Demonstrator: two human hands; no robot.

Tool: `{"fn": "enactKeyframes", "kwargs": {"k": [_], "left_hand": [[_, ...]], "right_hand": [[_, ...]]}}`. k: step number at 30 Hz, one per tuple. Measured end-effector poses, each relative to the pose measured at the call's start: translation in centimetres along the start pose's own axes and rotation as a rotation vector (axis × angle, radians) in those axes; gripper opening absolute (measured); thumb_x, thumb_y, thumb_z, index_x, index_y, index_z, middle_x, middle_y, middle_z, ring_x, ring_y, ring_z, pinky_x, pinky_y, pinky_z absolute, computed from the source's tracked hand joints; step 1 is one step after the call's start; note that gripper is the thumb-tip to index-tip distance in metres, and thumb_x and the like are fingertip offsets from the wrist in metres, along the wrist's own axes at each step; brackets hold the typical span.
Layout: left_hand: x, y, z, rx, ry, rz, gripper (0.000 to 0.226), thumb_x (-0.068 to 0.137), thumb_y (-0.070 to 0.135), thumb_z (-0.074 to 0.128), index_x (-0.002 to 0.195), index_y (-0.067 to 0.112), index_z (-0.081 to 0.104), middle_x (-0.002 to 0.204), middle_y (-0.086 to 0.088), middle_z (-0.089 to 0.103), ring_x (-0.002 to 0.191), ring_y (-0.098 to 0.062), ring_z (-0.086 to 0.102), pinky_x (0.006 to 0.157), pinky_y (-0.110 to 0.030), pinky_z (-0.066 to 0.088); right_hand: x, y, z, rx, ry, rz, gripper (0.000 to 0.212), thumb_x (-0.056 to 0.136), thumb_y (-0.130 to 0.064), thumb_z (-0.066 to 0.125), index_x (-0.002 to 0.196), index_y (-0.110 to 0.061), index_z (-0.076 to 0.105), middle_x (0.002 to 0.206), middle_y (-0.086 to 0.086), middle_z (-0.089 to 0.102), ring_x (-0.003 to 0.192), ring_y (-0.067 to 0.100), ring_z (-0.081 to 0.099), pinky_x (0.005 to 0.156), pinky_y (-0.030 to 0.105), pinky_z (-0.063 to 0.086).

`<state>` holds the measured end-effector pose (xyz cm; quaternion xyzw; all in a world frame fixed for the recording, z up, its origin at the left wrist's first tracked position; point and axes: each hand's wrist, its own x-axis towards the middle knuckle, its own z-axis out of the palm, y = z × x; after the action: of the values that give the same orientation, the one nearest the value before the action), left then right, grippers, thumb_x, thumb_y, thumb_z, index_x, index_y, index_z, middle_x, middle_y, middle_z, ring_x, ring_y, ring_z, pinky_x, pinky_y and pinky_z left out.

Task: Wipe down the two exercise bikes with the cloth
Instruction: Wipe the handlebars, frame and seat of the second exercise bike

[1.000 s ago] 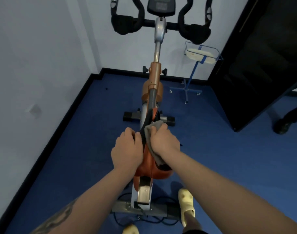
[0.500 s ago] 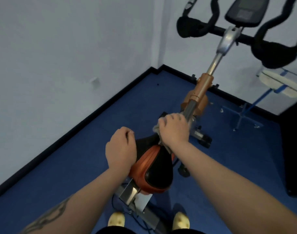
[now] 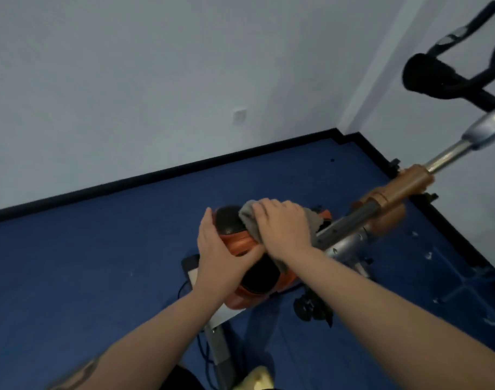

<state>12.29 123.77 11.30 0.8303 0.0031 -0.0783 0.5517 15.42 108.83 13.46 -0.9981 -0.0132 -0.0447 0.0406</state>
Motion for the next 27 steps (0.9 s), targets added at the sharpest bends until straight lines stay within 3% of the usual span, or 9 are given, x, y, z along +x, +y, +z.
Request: {"fn": "enactKeyframes", "kwargs": {"k": [2, 5, 9, 11, 16, 20, 23, 25, 27], "left_hand": [[-0.3, -0.5, -0.4, -0.029, -0.095, -0.006, 0.141, 0.044, 0.065, 0.085, 0.148, 0.042, -0.008, 0.152, 0.017, 0.009, 0.14, -0.013, 0.024, 0.116, -0.043, 0.03], [-0.2, -0.8, -0.5, -0.079, -0.138, -0.02, 0.149, 0.036, 0.067, 0.085, 0.145, 0.047, -0.014, 0.15, 0.02, 0.005, 0.138, -0.011, 0.026, 0.114, -0.044, 0.034], [-0.5, -0.7, -0.1, -0.175, -0.129, -0.102, 0.163, 0.029, 0.063, 0.089, 0.147, 0.038, -0.02, 0.157, 0.009, 0.008, 0.141, -0.01, 0.026, 0.117, -0.042, 0.029], [-0.4, -0.8, -0.1, -0.23, -0.171, -0.136, 0.167, 0.03, 0.055, 0.092, 0.147, 0.034, -0.026, 0.158, 0.005, 0.011, 0.142, -0.009, 0.025, 0.118, -0.039, 0.028], [0.0, -1.0, -1.3, -0.255, -0.333, -0.24, 0.162, 0.051, 0.027, 0.096, 0.139, 0.034, -0.04, 0.145, 0.007, 0.031, 0.131, -0.01, 0.038, 0.111, -0.033, 0.031], [-0.6, -1.1, -1.4, -0.236, -0.302, -0.284, 0.153, 0.034, 0.048, 0.094, 0.149, 0.027, -0.003, 0.138, 0.007, 0.044, 0.124, -0.013, 0.048, 0.107, -0.041, 0.043], [0.0, -1.4, -1.2, -0.283, -0.341, -0.223, 0.095, 0.043, 0.044, 0.094, 0.128, 0.028, 0.053, 0.113, 0.009, 0.069, 0.105, -0.009, 0.065, 0.097, -0.039, 0.052], [-0.2, -1.4, -1.1, -0.313, -0.374, -0.166, 0.061, 0.053, 0.034, 0.092, 0.109, 0.036, 0.067, 0.104, 0.013, 0.073, 0.099, -0.005, 0.068, 0.093, -0.034, 0.054], [-0.5, -1.4, -1.1, -0.326, -0.359, -0.153, 0.052, 0.057, 0.028, 0.092, 0.104, 0.034, 0.069, 0.102, 0.013, 0.073, 0.098, -0.003, 0.067, 0.087, -0.026, 0.053]], "right_hand": [[1.4, 2.6, -0.6, 0.099, -0.168, -0.079, 0.034, 0.099, -0.038, 0.029, 0.123, -0.026, 0.05, 0.121, 0.001, 0.06, 0.102, 0.029, 0.06, 0.079, 0.04, 0.041], [4.1, 3.9, -0.4, 0.045, -0.319, 0.122, 0.04, 0.102, -0.04, 0.026, 0.115, -0.021, 0.059, 0.119, 0.008, 0.063, 0.102, 0.031, 0.059, 0.072, 0.037, 0.036], [1.5, -2.0, 0.6, 0.165, -0.044, -0.148, 0.042, 0.101, -0.043, 0.025, 0.125, -0.022, 0.052, 0.125, 0.002, 0.06, 0.111, 0.027, 0.056, 0.084, 0.041, 0.042], [1.2, -1.8, 0.1, 0.321, -0.09, -0.287, 0.05, 0.098, -0.052, 0.023, 0.135, -0.027, 0.045, 0.137, -0.006, 0.052, 0.124, 0.018, 0.046, 0.093, 0.039, 0.039], [3.6, -1.7, 0.2, 0.274, -0.218, -0.016, 0.043, 0.099, -0.055, 0.021, 0.119, -0.034, 0.053, 0.12, -0.003, 0.062, 0.109, 0.025, 0.057, 0.076, 0.039, 0.039], [1.8, -2.8, 0.4, 0.219, -0.155, -0.271, 0.058, 0.09, -0.067, 0.016, 0.134, -0.038, 0.04, 0.138, -0.01, 0.046, 0.12, 0.021, 0.046, 0.088, 0.044, 0.041], [5.5, -2.7, -0.7, 0.309, -0.413, -0.094, 0.052, 0.093, -0.067, 0.02, 0.124, -0.04, 0.051, 0.134, -0.008, 0.053, 0.118, 0.021, 0.051, 0.089, 0.041, 0.042], [7.4, -4.3, -0.9, 0.268, -0.549, -0.028, 0.049, 0.093, -0.063, 0.025, 0.117, -0.038, 0.06, 0.127, -0.006, 0.058, 0.113, 0.022, 0.053, 0.088, 0.041, 0.042], [6.7, -6.2, -0.4, 0.113, -0.472, -0.234, 0.043, 0.083, -0.063, 0.032, 0.102, -0.04, 0.063, 0.112, -0.01, 0.059, 0.102, 0.019, 0.051, 0.074, 0.037, 0.038]]}}
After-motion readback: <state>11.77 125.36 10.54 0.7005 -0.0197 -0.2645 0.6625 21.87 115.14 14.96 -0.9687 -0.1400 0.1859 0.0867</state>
